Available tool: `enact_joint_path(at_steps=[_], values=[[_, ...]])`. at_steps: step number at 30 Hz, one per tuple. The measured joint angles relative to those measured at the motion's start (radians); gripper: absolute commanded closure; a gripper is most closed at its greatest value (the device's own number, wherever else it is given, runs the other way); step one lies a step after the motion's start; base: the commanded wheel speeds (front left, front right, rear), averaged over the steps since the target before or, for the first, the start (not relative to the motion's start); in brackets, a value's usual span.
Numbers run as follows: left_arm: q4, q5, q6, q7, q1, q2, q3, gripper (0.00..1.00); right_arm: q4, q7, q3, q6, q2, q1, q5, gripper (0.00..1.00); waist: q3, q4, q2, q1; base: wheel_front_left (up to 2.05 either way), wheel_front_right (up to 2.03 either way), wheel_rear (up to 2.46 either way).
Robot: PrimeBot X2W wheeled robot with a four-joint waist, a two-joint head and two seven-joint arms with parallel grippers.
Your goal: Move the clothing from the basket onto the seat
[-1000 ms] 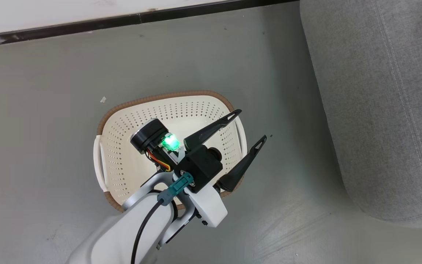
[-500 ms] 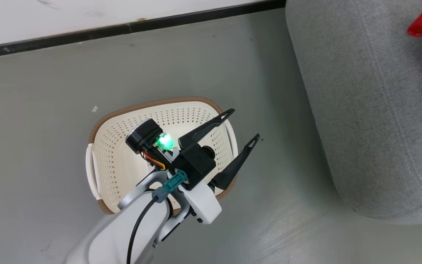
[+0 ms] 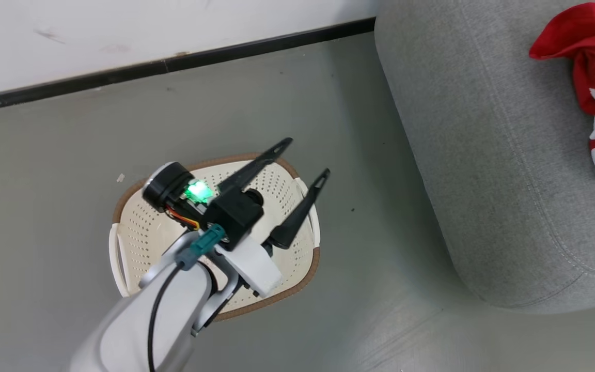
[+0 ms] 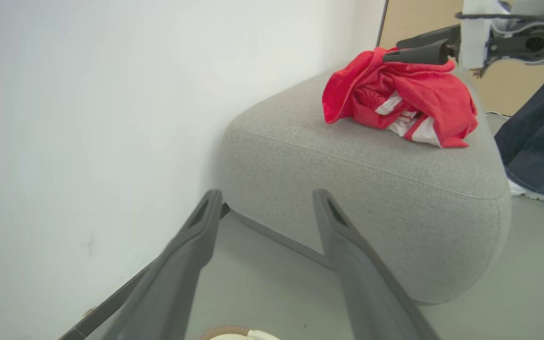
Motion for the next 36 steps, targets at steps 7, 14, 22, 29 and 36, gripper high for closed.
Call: enact_joint_path(at_steps=[7,14,22,29,36], values=[[0.023,-0.028,0.030,-0.031,0.037,0.013,0.053,0.00,-0.096,0.000,0.006,0.000,0.022,0.039,0.002,0.00,-0.035,-0.010,0.0000,0.0000,0.00,0.00,0.00],[0.052,-0.050,0.077,-0.075,0.082,0.037,0.126,0.00,-0.187,0.000,0.000,0.000,0.070,0.097,0.012,0.00,-0.081,-0.010,0.0000,0.0000,0.00,0.00,0.00],[0.092,-0.069,0.167,-0.115,0.153,0.051,0.230,0.00,-0.297,0.000,-0.035,0.000,0.126,0.156,0.016,0.00,-0.138,0.003,0.0000,0.0000,0.00,0.00,0.00],[0.115,-0.108,0.214,-0.138,0.226,0.052,0.290,0.00,-0.355,-0.002,-0.071,0.000,0.179,0.240,0.011,0.00,-0.189,0.024,0.0000,0.0000,0.00,0.00,0.00],[0.141,-0.128,0.250,-0.148,0.321,0.060,0.337,0.00,-0.404,-0.003,-0.105,-0.001,0.225,0.342,-0.023,0.00,-0.248,0.052,0.0000,0.0000,0.00,0.00,0.00]])
